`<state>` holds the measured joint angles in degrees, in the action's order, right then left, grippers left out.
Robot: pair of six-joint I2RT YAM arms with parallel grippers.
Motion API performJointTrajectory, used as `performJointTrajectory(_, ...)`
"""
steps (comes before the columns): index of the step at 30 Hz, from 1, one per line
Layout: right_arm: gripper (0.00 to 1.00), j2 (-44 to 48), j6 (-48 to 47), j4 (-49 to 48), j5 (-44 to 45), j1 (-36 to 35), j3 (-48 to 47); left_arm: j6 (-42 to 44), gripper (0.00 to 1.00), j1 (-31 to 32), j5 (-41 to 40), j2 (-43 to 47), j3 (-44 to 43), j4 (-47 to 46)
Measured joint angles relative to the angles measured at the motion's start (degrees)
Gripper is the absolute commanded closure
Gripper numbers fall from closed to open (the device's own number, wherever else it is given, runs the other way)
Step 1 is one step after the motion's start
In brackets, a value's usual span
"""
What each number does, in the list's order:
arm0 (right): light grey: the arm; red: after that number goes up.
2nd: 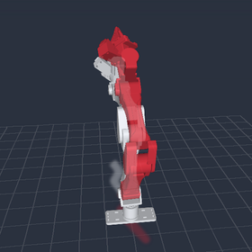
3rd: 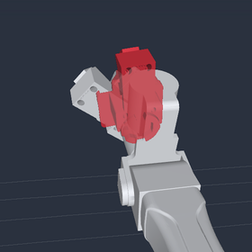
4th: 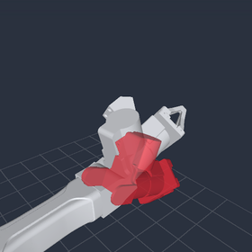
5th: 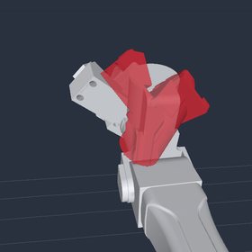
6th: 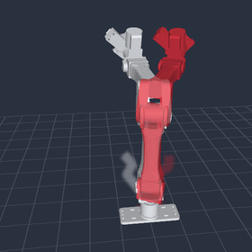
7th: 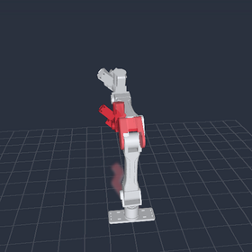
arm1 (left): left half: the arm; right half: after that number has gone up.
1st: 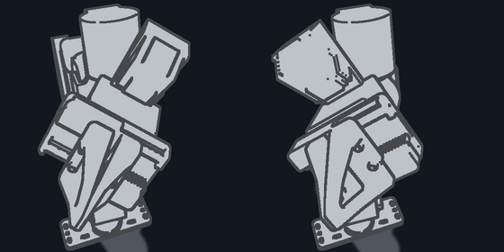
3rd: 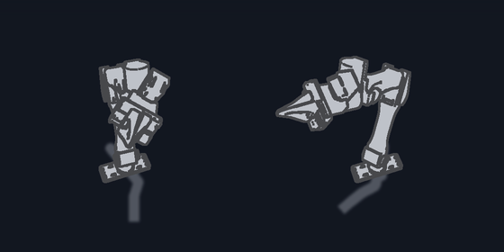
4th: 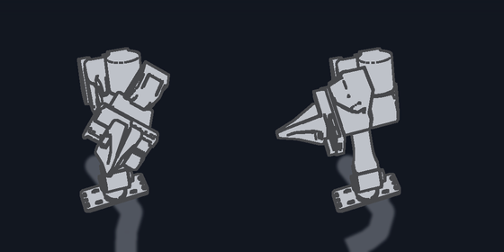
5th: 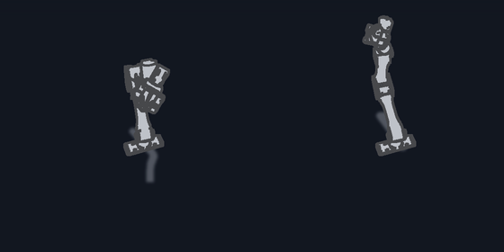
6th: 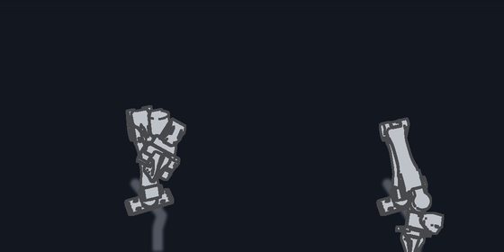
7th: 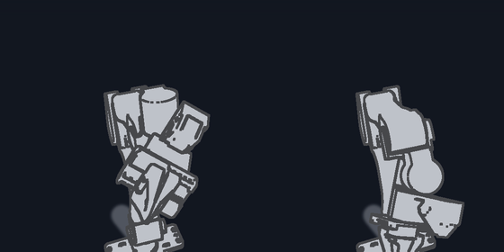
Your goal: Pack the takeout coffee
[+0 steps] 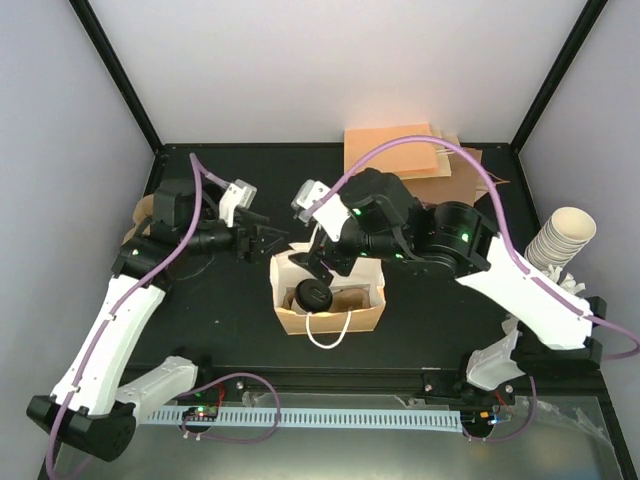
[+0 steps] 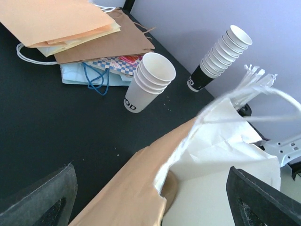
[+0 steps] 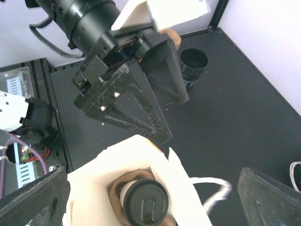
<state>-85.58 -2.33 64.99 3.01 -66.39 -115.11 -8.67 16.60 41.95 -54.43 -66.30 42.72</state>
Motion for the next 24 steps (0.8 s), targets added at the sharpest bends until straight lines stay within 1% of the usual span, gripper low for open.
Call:
performJointTrajectory(4,0.00,4.9,1.7,-3.0,3.2,0.1,4.4,2.3,0.14,1.2,-0.2,-3.0,0.0,-1.4)
performJointTrajectory(7,0.00,11.0,3.3,-4.9,7.3,0.3,9.7,4.1,0.14,1.8,0.8,-5.2,0.0,-2.4)
performJointTrajectory(12,0.00,20.8,6.0,-6.2,14.9,0.8,18.2,8.1,0.14,6.1,2.4,-8.9,0.0,-2.3)
performJointTrajectory(17,0.00,26.8,8.7,-6.1,19.2,1.0,21.6,11.2,0.24,10.4,0.6,-11.6,-0.7,-1.5)
performJointTrajectory(18,0.00,28.0,9.1,-6.2,19.6,1.0,22.1,11.4,0.27,10.7,0.2,-12.3,-1.1,-1.2)
performJointTrajectory(20,0.00,29.8,9.8,-6.2,20.3,1.0,23.0,11.9,0.40,11.4,-1.0,-14.1,-2.3,-0.8)
performJointTrajectory(24,0.00,32.0,10.6,-6.3,21.5,1.0,24.5,12.7,0.73,12.0,-3.0,-17.3,-4.9,0.3)
